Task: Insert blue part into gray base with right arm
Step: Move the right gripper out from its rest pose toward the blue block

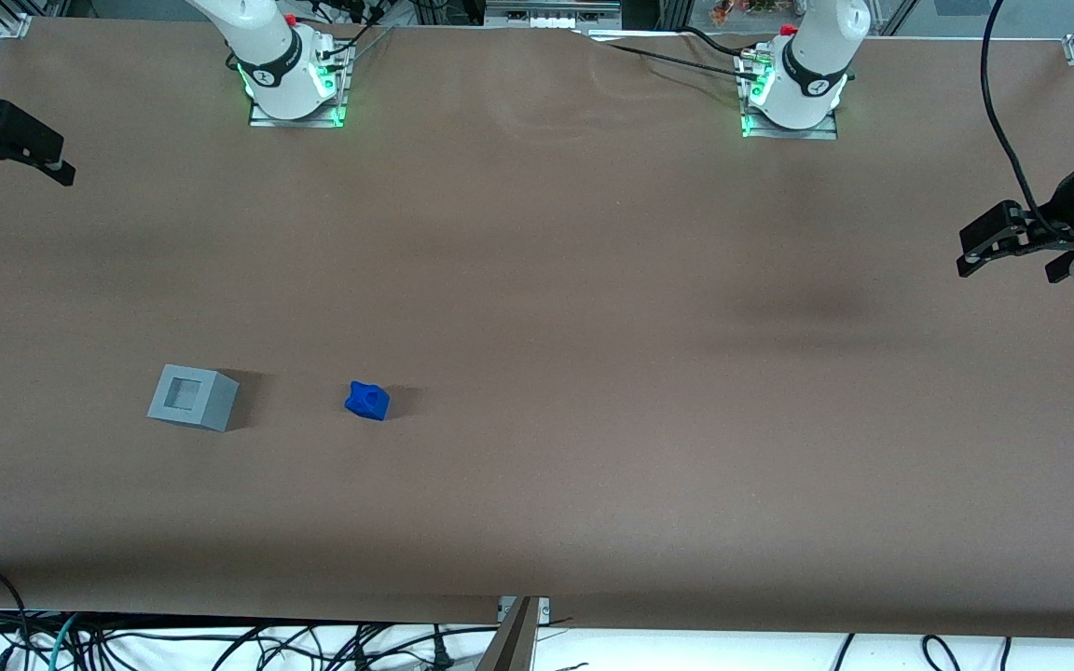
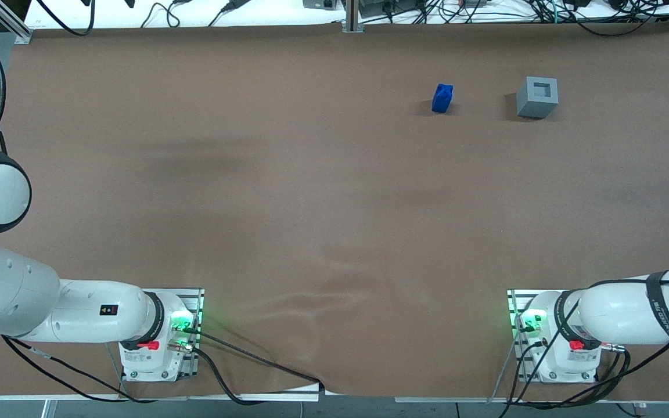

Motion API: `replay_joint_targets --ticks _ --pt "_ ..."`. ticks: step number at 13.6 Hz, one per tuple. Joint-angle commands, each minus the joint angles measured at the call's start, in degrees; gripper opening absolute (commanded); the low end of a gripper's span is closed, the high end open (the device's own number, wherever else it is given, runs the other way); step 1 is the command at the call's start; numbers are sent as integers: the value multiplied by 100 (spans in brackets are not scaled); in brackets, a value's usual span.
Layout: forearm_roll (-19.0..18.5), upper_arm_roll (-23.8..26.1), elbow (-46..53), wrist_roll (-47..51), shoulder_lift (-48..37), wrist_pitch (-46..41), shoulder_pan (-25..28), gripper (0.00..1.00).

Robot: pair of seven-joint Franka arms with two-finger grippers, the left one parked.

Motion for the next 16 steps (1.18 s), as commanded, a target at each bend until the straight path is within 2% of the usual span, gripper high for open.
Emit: replay_joint_targets --ticks 1,2,6,9,16 --pt "-96 316 -381 -221 -259 -13 -406 99" --pt "-114 370 -400 -300 -303 21 -557 99" --pt "-123 432 -400 -292 -277 126 -550 99" --pt "-123 423 -383 -240 -269 74 -286 99" --pt "-70 441 -514 -231 -251 65 -154 99"
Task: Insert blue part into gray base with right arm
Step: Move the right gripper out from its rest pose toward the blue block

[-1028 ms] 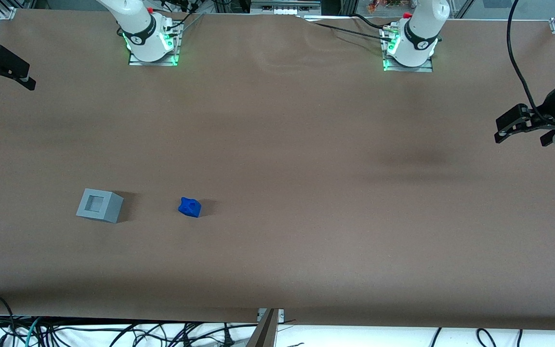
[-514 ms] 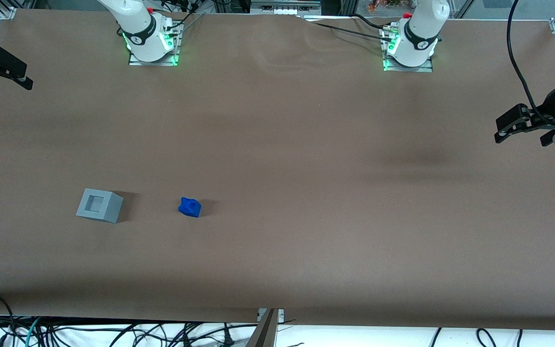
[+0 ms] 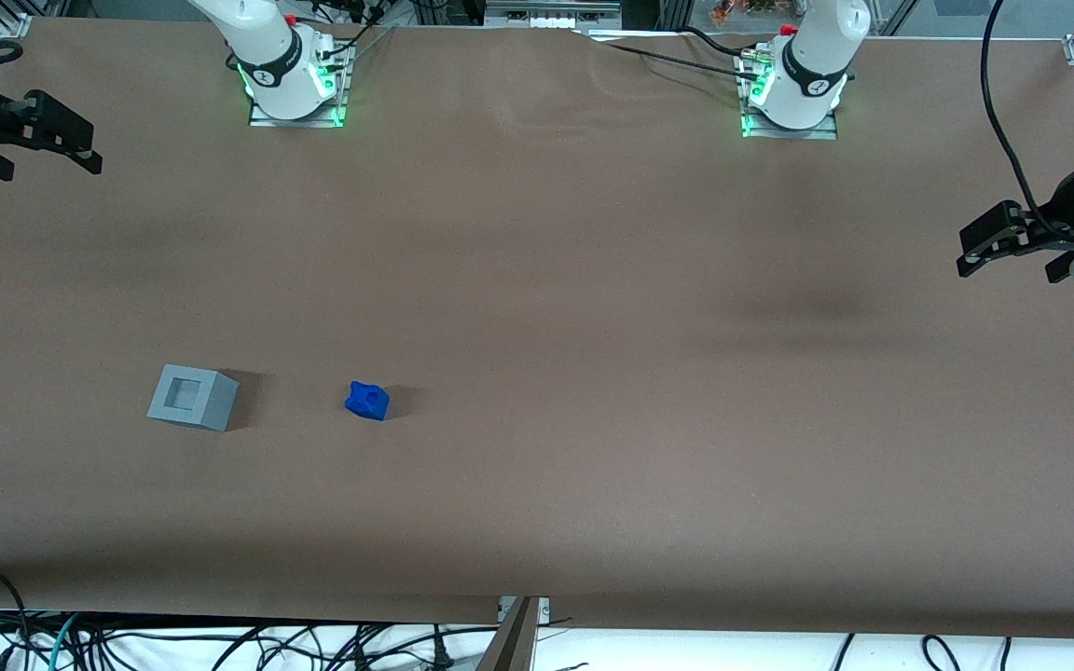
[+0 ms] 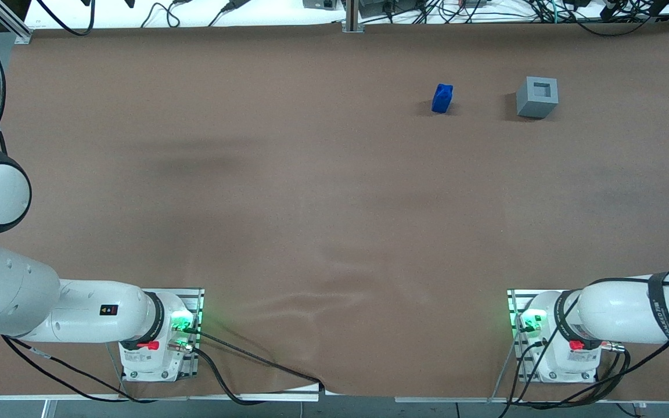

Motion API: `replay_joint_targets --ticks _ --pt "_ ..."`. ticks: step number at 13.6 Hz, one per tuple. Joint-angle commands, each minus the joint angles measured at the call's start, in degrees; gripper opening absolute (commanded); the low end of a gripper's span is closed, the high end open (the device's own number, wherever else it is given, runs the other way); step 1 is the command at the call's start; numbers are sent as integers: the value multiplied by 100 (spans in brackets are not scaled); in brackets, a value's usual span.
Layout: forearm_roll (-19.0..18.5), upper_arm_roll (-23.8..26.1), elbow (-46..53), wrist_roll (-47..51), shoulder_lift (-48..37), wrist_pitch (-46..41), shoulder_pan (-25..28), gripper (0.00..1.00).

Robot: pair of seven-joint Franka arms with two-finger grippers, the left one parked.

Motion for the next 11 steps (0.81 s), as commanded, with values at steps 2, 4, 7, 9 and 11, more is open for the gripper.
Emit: replay_joint_targets --ticks 2,4,7,9,11 --pt "-2 18 -155 -14 -130 28 52 99" --pt "-2 9 -172 -40 -130 -41 44 99" --pt "6 -17 -155 -75 -139 -24 44 99" --pt "24 -17 -155 -75 -139 2 44 99" --pt "24 -17 -155 -84 -156 -42 44 99"
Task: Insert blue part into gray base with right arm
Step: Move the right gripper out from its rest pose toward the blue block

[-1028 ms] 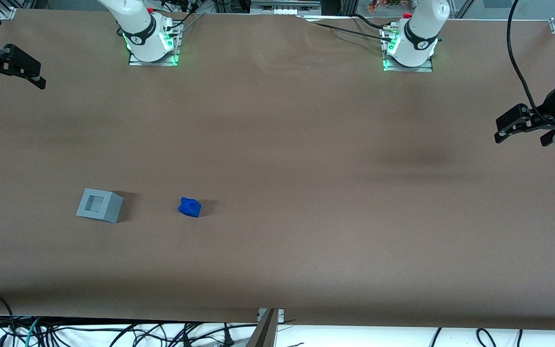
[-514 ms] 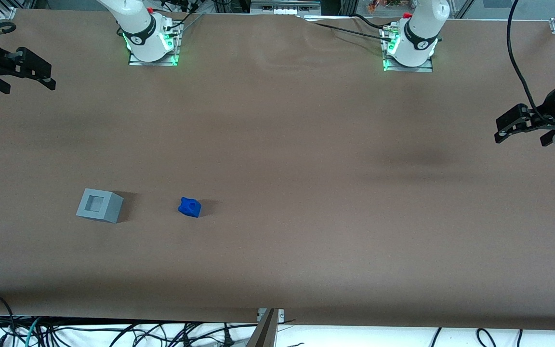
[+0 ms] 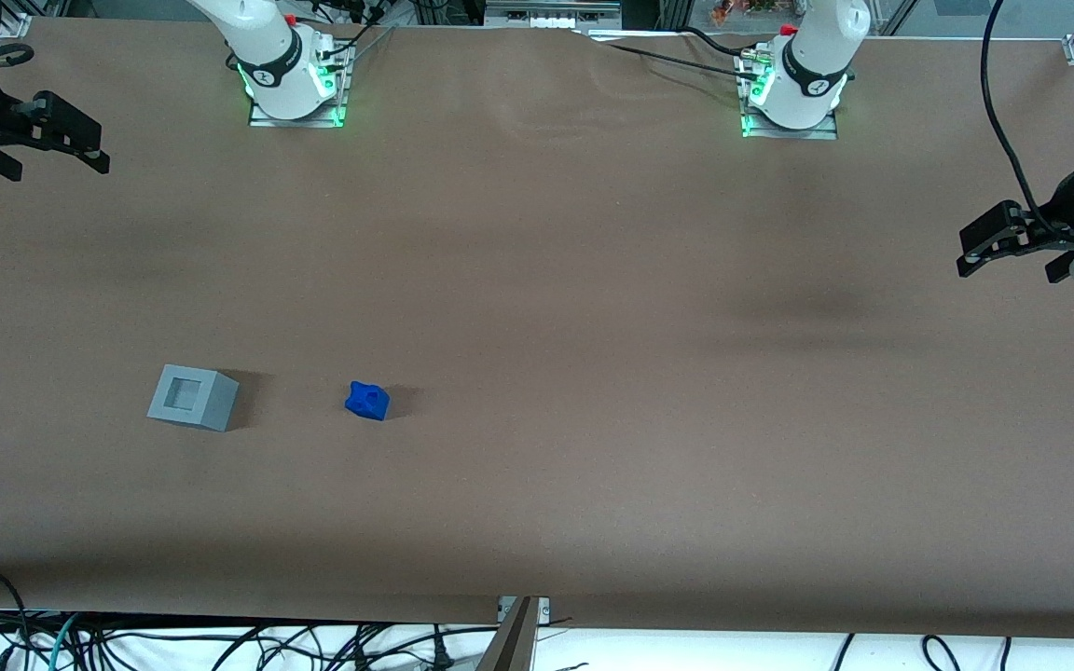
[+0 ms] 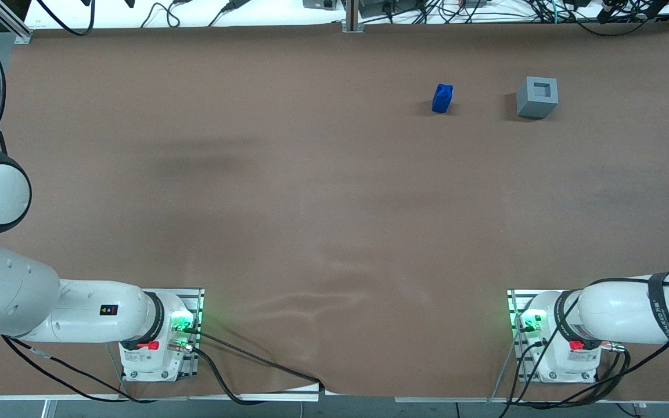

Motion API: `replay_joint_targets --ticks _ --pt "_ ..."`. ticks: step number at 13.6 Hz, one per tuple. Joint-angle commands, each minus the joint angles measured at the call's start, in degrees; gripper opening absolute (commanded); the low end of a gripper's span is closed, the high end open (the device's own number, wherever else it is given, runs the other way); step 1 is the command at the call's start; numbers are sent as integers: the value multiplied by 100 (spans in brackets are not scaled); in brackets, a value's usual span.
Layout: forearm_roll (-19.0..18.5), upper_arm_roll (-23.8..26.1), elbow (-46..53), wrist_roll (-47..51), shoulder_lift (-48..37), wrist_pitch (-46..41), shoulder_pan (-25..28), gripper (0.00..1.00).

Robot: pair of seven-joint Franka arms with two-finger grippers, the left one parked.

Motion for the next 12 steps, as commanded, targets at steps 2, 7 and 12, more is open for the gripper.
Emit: replay_joint_targets --ticks 2,7,12 --pt "23 -7 -129 -14 -121 63 15 99" --pt "146 11 -129 4 -7 222 68 99" --pt "146 11 -120 416 212 432 199 99"
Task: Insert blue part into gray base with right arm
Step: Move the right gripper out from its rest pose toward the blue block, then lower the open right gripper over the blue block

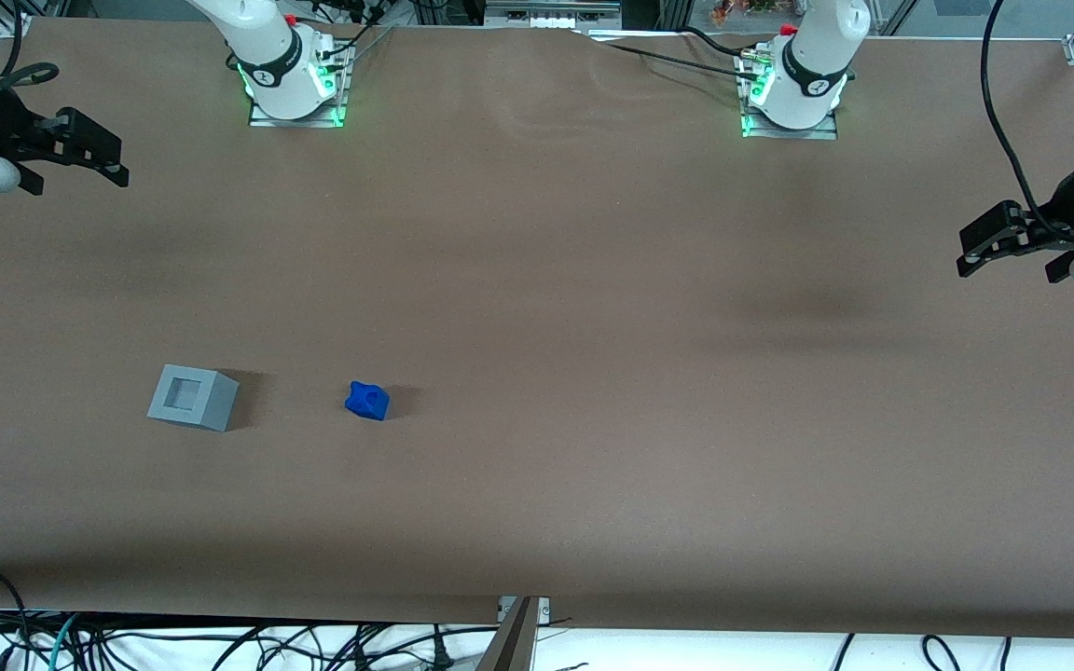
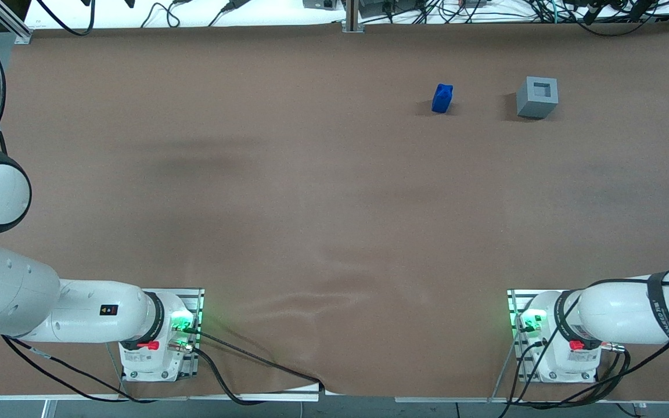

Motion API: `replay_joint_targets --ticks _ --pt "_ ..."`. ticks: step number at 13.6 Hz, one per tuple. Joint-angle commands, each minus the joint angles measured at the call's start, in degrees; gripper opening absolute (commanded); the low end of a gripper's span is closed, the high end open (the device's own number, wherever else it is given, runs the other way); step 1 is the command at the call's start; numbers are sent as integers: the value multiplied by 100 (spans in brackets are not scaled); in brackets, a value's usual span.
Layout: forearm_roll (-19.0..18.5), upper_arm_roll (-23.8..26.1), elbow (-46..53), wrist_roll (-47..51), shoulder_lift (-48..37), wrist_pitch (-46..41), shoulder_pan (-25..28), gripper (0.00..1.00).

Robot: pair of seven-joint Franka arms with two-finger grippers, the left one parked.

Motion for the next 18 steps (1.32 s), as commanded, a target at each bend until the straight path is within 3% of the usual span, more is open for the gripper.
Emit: replay_joint_targets --ticks 1,8,9,11,18 --pt "70 5 -54 562 229 297 161 99" --pt "88 5 -54 3041 1969 2045 987 99" --pt "227 5 -54 3244 2136 2204 1040 99" --pt "483 -4 -45 3535 2522 2607 1155 99" --pt "483 -4 -63 3878 3578 3988 1348 99"
